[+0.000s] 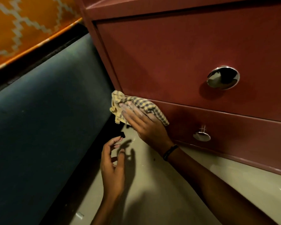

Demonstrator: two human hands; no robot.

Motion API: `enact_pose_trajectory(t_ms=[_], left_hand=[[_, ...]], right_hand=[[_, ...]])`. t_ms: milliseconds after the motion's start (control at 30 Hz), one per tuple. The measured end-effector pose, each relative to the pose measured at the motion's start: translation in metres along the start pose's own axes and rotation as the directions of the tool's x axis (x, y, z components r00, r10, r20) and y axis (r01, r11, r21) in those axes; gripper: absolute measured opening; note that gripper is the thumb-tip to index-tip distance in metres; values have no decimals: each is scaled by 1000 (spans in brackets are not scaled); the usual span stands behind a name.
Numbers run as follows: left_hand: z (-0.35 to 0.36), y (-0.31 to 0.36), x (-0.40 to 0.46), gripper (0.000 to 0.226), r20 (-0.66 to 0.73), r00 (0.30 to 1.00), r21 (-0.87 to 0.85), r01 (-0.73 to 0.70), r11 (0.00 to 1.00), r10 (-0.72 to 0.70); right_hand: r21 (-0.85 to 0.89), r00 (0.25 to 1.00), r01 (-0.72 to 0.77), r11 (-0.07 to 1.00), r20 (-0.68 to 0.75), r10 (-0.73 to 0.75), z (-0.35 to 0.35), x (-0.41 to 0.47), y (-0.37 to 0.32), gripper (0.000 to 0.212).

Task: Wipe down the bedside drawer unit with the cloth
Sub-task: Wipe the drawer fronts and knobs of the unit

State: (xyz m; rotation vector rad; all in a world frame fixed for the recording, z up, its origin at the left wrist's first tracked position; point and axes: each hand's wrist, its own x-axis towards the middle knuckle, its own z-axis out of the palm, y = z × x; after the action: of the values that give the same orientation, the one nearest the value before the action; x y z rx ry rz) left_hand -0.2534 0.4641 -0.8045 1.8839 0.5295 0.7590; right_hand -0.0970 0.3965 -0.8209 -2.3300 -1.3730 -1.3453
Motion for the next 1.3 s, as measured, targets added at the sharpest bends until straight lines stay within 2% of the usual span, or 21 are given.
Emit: enact_pose_trajectory(t_ms=[200, 300, 400, 533, 600, 700, 767, 900, 967, 1100, 1200, 1300], left_hand=[[-3, 2, -2, 35, -3, 1000, 13, -6, 1000, 6], [-5, 5, -4, 35, 0, 1000, 13, -12, 1000, 12], [-11, 6, -5, 36, 1, 1000, 0, -9, 1000, 9], [-16, 3, -5, 35, -9, 1000, -4, 13, 1000, -13], [-16, 2, -7, 36, -2, 1000, 7, 15, 1000, -15], [-10, 2, -7, 37, 20, 1000, 33, -8, 999, 7], [-4, 6, -6, 36, 31, 999, 26, -17, 1000, 16], [7, 8, -4, 35, 57, 998, -7, -35, 999, 36], [12, 8, -4, 35, 77, 996, 7, -47, 999, 46], [20, 12, -9, 34, 131, 990, 1, -46, 999, 45], [25, 15, -11, 33, 175, 984, -35, -32, 999, 38], [32, 22, -13, 36, 212, 976, -58, -44, 997, 55]], right_hand=[[-14, 968, 132, 991, 218, -126, 16, -43, -4, 50], [8, 901, 276, 961, 345, -262, 27, -61, -7, 45], [29, 875, 367, 930, 328, -355, 28, -69, 5, 39], [-27, 926, 322, 946, 218, -309, 10, -69, 26, 42], [-52, 960, 231, 972, 173, -219, 6, -56, 23, 48], [16, 978, 121, 992, 169, -122, 10, -30, 7, 47], [44, 968, 161, 986, 186, -166, 13, -30, 2, 44], [61, 879, 304, 951, 367, -305, 10, -69, 11, 44], [61, 877, 289, 955, 384, -290, -4, -94, 24, 46], [-49, 920, 255, 966, 321, -227, -45, -157, 63, 50], [-92, 903, 271, 958, 369, -220, -76, -203, 95, 45], [-101, 895, 222, 970, 416, -161, -95, -233, 117, 46]])
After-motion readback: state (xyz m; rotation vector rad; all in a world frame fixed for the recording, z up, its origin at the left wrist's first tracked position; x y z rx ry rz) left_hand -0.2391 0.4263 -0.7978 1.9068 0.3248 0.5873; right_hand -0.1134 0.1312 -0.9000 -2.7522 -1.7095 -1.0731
